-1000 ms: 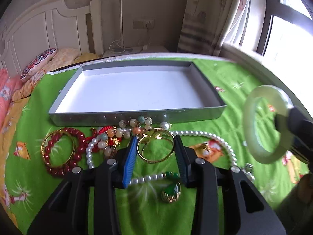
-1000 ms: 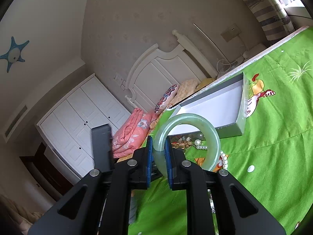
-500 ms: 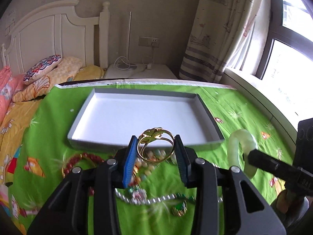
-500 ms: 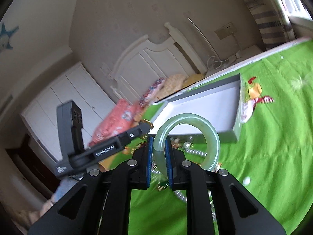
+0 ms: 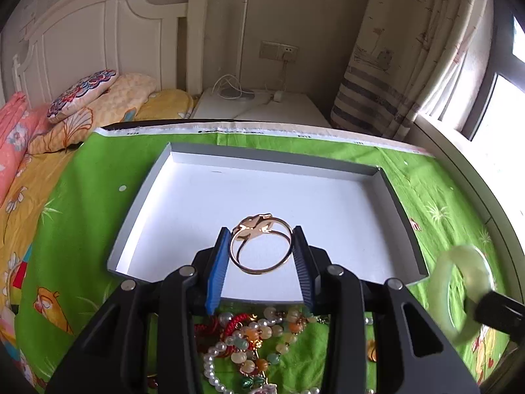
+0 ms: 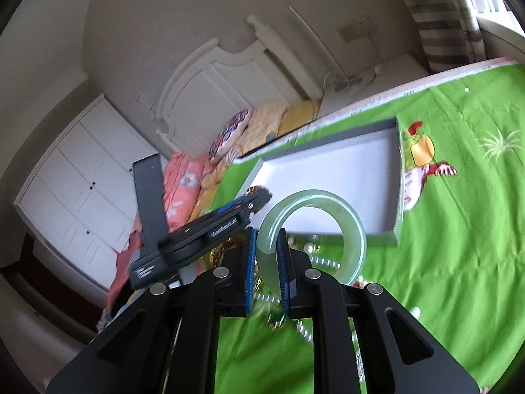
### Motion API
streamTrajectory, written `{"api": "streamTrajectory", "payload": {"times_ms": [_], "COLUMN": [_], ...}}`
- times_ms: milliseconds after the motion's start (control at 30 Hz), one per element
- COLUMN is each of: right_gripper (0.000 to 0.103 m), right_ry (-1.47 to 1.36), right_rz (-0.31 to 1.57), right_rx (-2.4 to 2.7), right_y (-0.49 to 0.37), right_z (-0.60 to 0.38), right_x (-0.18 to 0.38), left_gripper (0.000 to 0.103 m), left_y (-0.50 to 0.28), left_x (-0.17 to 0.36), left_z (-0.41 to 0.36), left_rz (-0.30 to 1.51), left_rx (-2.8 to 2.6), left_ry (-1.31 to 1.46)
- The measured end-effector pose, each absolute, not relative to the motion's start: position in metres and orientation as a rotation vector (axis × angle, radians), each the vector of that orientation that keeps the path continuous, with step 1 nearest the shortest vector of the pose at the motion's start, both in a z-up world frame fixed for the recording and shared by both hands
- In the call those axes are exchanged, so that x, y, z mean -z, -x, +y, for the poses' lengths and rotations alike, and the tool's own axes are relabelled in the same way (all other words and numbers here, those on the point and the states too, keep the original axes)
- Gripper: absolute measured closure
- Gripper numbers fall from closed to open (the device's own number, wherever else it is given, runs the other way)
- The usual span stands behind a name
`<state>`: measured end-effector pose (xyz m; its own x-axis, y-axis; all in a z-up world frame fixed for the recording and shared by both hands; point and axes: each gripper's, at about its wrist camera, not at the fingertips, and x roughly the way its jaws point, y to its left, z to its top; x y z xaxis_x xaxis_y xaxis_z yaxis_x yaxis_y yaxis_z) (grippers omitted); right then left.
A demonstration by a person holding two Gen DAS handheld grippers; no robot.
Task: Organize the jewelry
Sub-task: 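Drop the gold ring in the tray with the left gripper while the right places the bangle, then close the right gripper on the silver pearl brooch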
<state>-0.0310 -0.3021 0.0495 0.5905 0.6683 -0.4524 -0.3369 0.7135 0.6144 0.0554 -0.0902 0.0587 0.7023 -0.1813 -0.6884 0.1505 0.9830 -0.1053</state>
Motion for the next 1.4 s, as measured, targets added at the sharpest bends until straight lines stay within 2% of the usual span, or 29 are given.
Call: {"api": "streamTrajectory", "payload": {"times_ms": [200, 367, 467, 567, 600, 633, 700, 900, 1133, 1233, 1300, 1400], "right_gripper": [0.088, 0.088, 0.088, 0.086, 0.085, 0.082, 0.076, 0.075, 0.075, 0.068, 0.042, 0.041], "right_ry": [-0.315, -0.138, -0.115, -0.124, -0.148, -0.168, -0.177, -0.231, -0.285, -0.370, -0.367, -0.318], "right_rz": [0.695, 0.756, 0.823, 0.806, 0.806, 0.804, 0.777, 0.734, 0.745, 0.762, 0.758, 0.762], "right_rx": [-0.535, -0.424, -0.399, -0.385, -0.404, -0.423, -0.437, -0.458, -0.401, -0.411, -0.421, -0.450], "right_y": [-0.007, -0.054, -0.072, -0.071, -0.068, -0.064, -0.054, 0.007, 0.067, 0.083, 0.090, 0.094], "right_z": [-0.292, -0.256, -0.246, -0.245, -0.247, -0.251, -0.258, -0.290, -0.320, -0.334, -0.335, -0.328], "right_x": [-0.065, -0.049, -0.029, -0.026, -0.027, -0.029, -0.036, -0.039, -0.010, -0.001, -0.002, -0.002], "left_gripper": [0.065, 0.065, 0.065, 0.065, 0.058, 0.046, 0.036, 0.021, 0.015, 0.015, 0.015, 0.011], "left_y": [-0.069, -0.091, -0.101, -0.103, -0.101, -0.096, -0.085, -0.026, 0.041, 0.061, 0.070, 0.075], "left_x": [-0.055, -0.045, -0.038, -0.034, -0.035, -0.036, -0.041, -0.044, -0.028, -0.019, -0.017, -0.017], "left_z": [-0.094, -0.096, -0.095, -0.090, -0.088, -0.086, -0.082, -0.055, -0.011, 0.000, 0.009, 0.017], "left_rz": [0.790, 0.830, 0.852, 0.855, 0.848, 0.834, 0.794, 0.735, 0.773, 0.781, 0.771, 0.746], "left_rx": [0.174, 0.126, 0.105, 0.090, 0.089, 0.088, 0.082, 0.073, 0.086, 0.098, 0.126, 0.138], "left_ry": [0.044, 0.053, 0.042, 0.047, 0.052, 0.049, 0.032, 0.073, 0.240, 0.259, 0.304, 0.349]}}
